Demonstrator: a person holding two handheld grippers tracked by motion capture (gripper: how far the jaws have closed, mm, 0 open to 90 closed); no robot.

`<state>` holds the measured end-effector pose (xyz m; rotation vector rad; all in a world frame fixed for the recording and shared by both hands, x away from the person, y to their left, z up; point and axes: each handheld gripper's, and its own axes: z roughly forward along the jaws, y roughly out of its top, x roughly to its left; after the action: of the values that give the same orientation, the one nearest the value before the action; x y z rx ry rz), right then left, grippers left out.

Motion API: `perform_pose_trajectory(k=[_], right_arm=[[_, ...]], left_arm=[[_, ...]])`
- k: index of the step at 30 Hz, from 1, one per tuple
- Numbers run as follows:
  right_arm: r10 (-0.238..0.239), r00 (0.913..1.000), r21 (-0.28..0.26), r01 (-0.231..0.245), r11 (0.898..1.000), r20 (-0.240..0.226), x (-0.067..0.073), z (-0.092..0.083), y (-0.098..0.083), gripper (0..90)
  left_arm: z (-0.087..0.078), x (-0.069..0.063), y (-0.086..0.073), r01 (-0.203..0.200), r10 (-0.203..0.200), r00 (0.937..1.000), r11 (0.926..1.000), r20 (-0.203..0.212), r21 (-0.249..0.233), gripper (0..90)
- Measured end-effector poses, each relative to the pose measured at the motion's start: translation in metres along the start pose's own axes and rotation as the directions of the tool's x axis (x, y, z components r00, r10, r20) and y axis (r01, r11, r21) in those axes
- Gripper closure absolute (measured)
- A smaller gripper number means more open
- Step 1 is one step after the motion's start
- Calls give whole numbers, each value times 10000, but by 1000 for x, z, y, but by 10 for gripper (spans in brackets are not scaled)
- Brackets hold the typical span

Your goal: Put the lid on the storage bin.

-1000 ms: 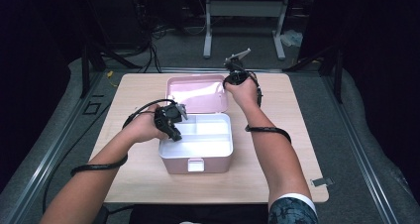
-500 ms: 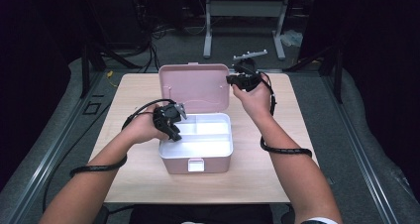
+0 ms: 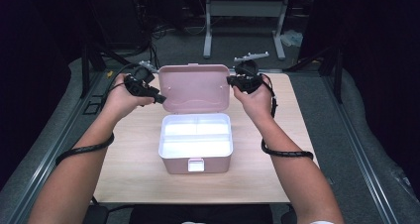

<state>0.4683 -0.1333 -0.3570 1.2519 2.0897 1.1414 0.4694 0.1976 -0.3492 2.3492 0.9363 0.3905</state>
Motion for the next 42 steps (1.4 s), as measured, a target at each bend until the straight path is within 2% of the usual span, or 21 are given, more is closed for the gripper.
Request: perform_pose_trajectory(k=[5,7,9,13,14,17,20,23,25,27,28,29,31,32,33,35,36,37,39,40,42], right_arm=[[-81,9999,-3,81,10000,-137,0,-3,-1,864],[-107,9998,-12,107,9999,-137,1,-4,-1,864],[-147,9998,-6,147,9999,-158,1,-5,-1,864],[-178,9996,-64,176,9998,-199,2,-7,-2,863],[-205,9997,-103,204,9997,-144,2,-7,-2,862],[-197,9995,-110,194,9998,-232,2,-9,-3,860],[-365,9988,-60,363,9993,-315,0,-9,-3,838],[-368,9985,-279,356,9990,-416,-4,-8,1,658],[-353,9949,-431,313,9986,-945,-5,-7,6,576],[-476,9932,-491,426,9979,-1061,-4,-8,7,567],[-572,9954,-532,531,9972,-775,-2,-10,7,567],[-651,9907,-715,568,9958,-1196,3,-15,5,549],[-799,9909,-739,722,9947,-1084,6,-18,4,540],[-1056,9861,-805,957,9921,-1284,11,-25,0,536],[-1056,9861,-805,957,9921,-1284,11,-25,0,536],[-1155,9841,-840,1048,9909,-1348,15,-32,-5,529],[-1259,9843,-812,1164,9899,-1238,18,-39,-8,529],[-1259,9843,-812,1164,9899,-1238,18,-39,-8,529],[-1310,9826,-865,1203,9890,-1320,21,-45,-12,529],[-1412,9759,-946,1268,9874,-1664,22,-51,-16,530],[-1412,9764,-861,1284,9880,-1637,24,-57,-21,530]], left_arm=[[-2,14,12,564,-583,9981,9950,-211,-829,533],[-2,16,18,654,-681,9973,9935,-258,-934,544],[-2,16,20,669,-693,9973,9935,-234,-918,571],[0,16,27,573,-581,9983,9944,-67,-886,682],[0,16,28,442,-467,9983,9964,-335,-729,726],[-1,16,29,516,-535,9982,9962,-264,-697,754],[-3,14,28,372,-386,9991,9966,-179,-740,752],[-6,11,26,143,-160,9997,9963,-192,-851,748],[-10,9,22,-28,11,9999,9950,-164,-997,742],[-12,7,20,-95,78,9998,9945,-170,-1047,737],[-13,6,18,-195,182,9997,9939,-135,-1082,721],[-15,4,16,-311,301,9995,9931,-102,-1130,677],[-20,1,12,-487,486,9988,9919,-33,-1174,661],[-25,-3,6,-672,669,9977,9892,-67,-1301,649],[-25,-3,6,-672,669,9977,9892,-67,-1301,649],[-30,-8,0,-911,909,9958,9847,-85,-1484,649],[-34,-15,-5,-1238,1221,9923,9792,-204,-1608,651],[-34,-15,-5,-1238,1221,9923,9792,-204,-1608,654],[-39,-22,-10,-1610,1564,9869,9731,-408,-1649,670],[-41,-26,-13,-1672,1623,9858,9706,-423,-1733,684],[-48,-35,-23,-1703,1728,9850,9670,-35,-1897,656]])
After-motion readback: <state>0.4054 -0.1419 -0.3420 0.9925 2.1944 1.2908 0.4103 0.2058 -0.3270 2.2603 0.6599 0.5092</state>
